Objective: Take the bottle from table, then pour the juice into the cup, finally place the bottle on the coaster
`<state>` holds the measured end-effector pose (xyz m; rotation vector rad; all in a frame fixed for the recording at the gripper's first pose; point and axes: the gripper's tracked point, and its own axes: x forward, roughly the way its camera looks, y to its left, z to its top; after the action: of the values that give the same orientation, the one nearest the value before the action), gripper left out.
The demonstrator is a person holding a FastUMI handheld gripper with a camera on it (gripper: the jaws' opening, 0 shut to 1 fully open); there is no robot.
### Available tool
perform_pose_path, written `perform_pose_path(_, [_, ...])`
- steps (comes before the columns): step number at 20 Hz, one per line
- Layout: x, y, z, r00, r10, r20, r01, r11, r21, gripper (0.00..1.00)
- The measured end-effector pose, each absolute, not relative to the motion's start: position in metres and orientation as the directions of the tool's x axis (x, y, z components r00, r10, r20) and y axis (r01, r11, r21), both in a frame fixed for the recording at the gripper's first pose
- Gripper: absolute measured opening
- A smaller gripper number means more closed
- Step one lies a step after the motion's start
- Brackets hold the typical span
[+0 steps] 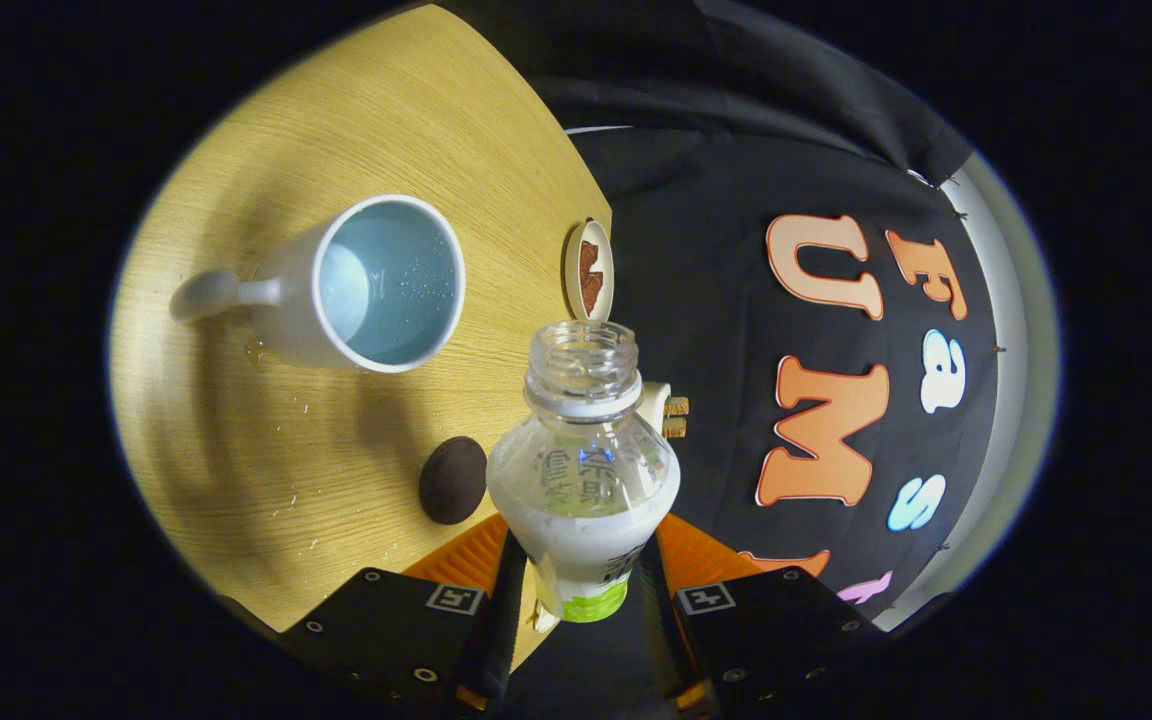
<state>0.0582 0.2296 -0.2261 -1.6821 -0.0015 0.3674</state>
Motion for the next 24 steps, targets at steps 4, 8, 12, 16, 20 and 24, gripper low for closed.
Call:
perform_pose_path(4, [0.060, 0.237, -0.224, 0.944, 0.231, -0.237, -0.189, -0.210, -0.959, 0.56])
perform_pose_path(8, [0.064, 0.243, -0.229, 0.936, 0.251, -0.246, -0.176, -0.269, -0.947, 0.56])
perform_pose_path(12, [0.070, 0.244, -0.230, 0.934, 0.256, -0.248, -0.158, -0.326, -0.932, 0.56])
perform_pose_path(16, [0.073, 0.246, -0.226, 0.935, 0.257, -0.246, -0.145, -0.354, -0.924, 0.56])
perform_pose_path(20, [0.076, 0.248, -0.223, 0.931, 0.265, -0.250, -0.137, -0.381, -0.914, 0.55])
perform_pose_path(24, [0.077, 0.249, -0.224, 0.929, 0.266, -0.258, -0.139, -0.396, -0.908, 0.55])
